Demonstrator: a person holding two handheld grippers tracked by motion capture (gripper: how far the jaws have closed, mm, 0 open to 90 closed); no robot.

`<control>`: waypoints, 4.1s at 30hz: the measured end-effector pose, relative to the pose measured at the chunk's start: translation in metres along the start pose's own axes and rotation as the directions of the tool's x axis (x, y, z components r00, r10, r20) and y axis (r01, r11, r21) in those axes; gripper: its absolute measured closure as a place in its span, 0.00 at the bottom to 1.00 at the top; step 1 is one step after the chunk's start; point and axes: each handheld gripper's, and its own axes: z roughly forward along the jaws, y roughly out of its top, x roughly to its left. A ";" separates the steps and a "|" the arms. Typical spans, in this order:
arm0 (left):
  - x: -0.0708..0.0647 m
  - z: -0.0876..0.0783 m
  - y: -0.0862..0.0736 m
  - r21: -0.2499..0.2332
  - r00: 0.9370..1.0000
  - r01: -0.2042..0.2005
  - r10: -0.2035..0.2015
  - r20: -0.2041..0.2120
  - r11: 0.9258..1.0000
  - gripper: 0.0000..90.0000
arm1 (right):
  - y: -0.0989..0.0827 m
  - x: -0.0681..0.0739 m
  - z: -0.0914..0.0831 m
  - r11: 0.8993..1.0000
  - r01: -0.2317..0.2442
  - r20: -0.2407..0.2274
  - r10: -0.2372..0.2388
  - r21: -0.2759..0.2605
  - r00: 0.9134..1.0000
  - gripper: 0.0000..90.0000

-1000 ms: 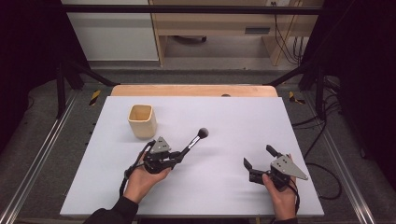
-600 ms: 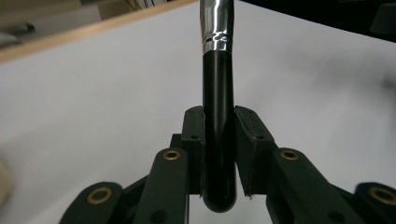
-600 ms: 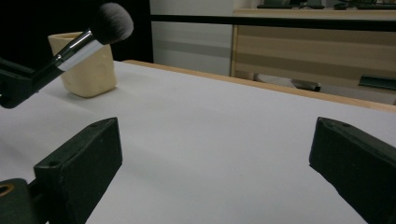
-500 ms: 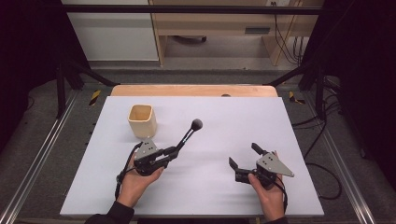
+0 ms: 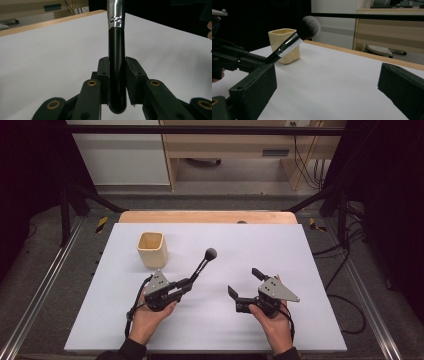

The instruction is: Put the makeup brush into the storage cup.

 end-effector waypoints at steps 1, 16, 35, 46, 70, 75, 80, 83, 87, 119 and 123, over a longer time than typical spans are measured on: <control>-0.001 -0.001 0.000 -0.006 1.000 0.000 0.000 0.000 1.000 0.83 | 0.002 0.001 0.001 1.000 -0.010 -0.005 0.010 -0.002 1.000 0.03; -0.007 0.000 -0.001 -0.041 1.000 0.000 0.000 -0.002 0.999 0.83 | 0.024 0.014 0.018 0.998 -0.057 -0.071 0.056 -0.011 0.996 0.05; -0.012 0.000 0.000 -0.063 1.000 -0.002 0.002 -0.003 0.998 0.83 | 0.031 0.029 0.040 0.992 -0.125 -0.116 0.124 -0.003 0.985 0.10; -0.012 -0.001 0.001 -0.072 1.000 0.001 -0.001 -0.001 0.997 0.83 | 0.024 0.031 0.052 0.978 -0.205 -0.129 0.206 0.021 0.970 0.15; -0.017 -0.001 0.003 -0.083 1.000 -0.014 0.015 0.016 0.996 0.83 | 0.014 0.033 0.077 0.949 -0.308 -0.174 0.316 0.073 0.933 0.36; -0.017 -0.001 0.004 -0.084 1.000 -0.014 0.016 0.018 0.996 0.83 | 0.014 0.032 0.078 0.943 -0.325 -0.184 0.334 0.076 0.925 0.41; -0.018 -0.001 0.004 -0.084 1.000 -0.016 0.018 0.020 0.996 0.83 | 0.013 0.031 0.079 0.940 -0.332 -0.189 0.340 0.075 0.921 0.45; -0.019 0.000 0.004 -0.082 1.000 -0.018 0.020 0.021 0.997 0.83 | 0.013 0.031 0.079 0.940 -0.335 -0.193 0.342 0.072 0.920 0.46; -0.019 0.000 0.004 -0.082 1.000 -0.020 0.022 0.021 0.996 0.83 | 0.013 0.031 0.079 0.936 -0.343 -0.191 0.353 0.081 0.916 0.46; -0.019 0.002 0.003 -0.055 0.999 -0.050 0.051 0.016 0.997 0.83 | 0.013 0.027 0.079 0.930 -0.359 -0.233 0.367 0.079 0.901 0.69; -0.019 0.003 0.002 -0.051 0.999 -0.047 0.048 0.019 0.998 0.83 | 0.013 0.027 0.079 0.930 -0.358 -0.245 0.367 0.085 0.897 0.72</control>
